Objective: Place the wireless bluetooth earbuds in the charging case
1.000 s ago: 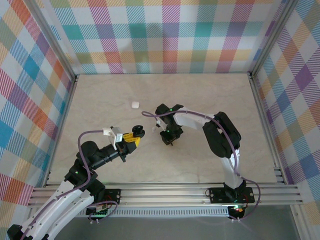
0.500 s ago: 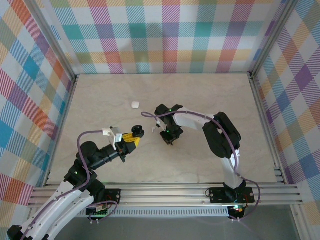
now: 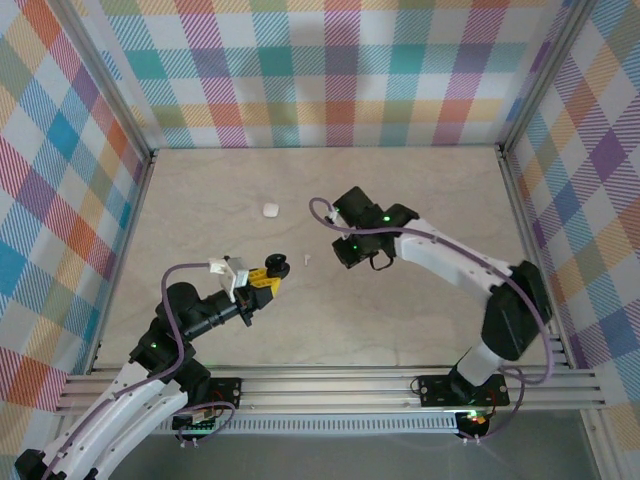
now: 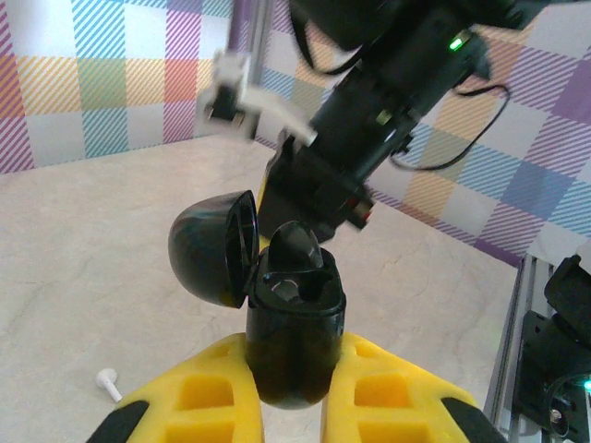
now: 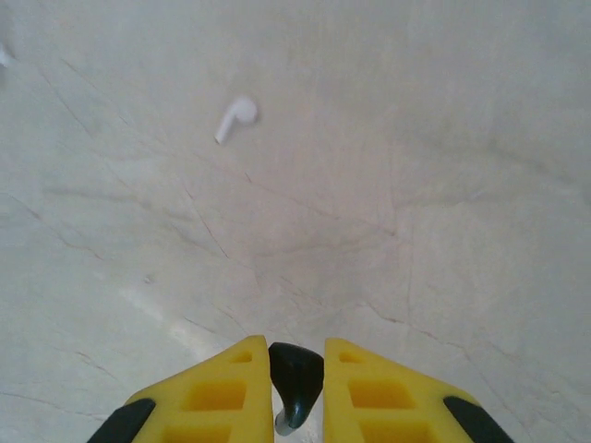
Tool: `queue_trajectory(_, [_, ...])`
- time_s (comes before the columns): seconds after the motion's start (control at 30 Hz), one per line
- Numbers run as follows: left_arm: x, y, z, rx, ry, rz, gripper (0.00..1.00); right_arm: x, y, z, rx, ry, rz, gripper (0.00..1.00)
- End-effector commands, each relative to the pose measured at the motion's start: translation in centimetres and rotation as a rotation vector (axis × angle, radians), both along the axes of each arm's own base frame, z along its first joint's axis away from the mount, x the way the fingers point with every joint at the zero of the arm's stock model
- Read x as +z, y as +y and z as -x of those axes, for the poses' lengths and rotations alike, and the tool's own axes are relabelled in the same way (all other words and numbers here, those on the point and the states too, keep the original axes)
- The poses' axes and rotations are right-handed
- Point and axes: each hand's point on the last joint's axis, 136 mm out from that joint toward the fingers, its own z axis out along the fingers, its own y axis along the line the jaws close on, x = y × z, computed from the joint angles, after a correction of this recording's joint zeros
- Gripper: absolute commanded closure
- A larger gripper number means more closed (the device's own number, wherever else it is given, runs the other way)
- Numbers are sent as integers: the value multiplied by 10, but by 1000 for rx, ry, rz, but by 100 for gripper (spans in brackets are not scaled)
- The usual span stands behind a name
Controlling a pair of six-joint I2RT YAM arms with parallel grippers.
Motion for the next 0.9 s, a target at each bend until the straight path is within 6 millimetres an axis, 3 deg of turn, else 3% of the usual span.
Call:
queue_trajectory(0.0, [14, -3, 2, -19, -62, 16, 100, 38, 6, 1, 9, -89, -144, 84])
queue_trajectory(0.13, [17, -8, 4, -50, -74, 29, 100, 78, 11, 11, 40, -152, -278, 84])
queue_trajectory(0.53, [32, -19, 21, -173, -151, 48, 100, 162, 51, 60, 327, -272, -569, 84])
queue_trajectory(0.87, [30, -24, 24, -212, -149, 70, 100, 200, 92, 119, 642, -442, -616, 83])
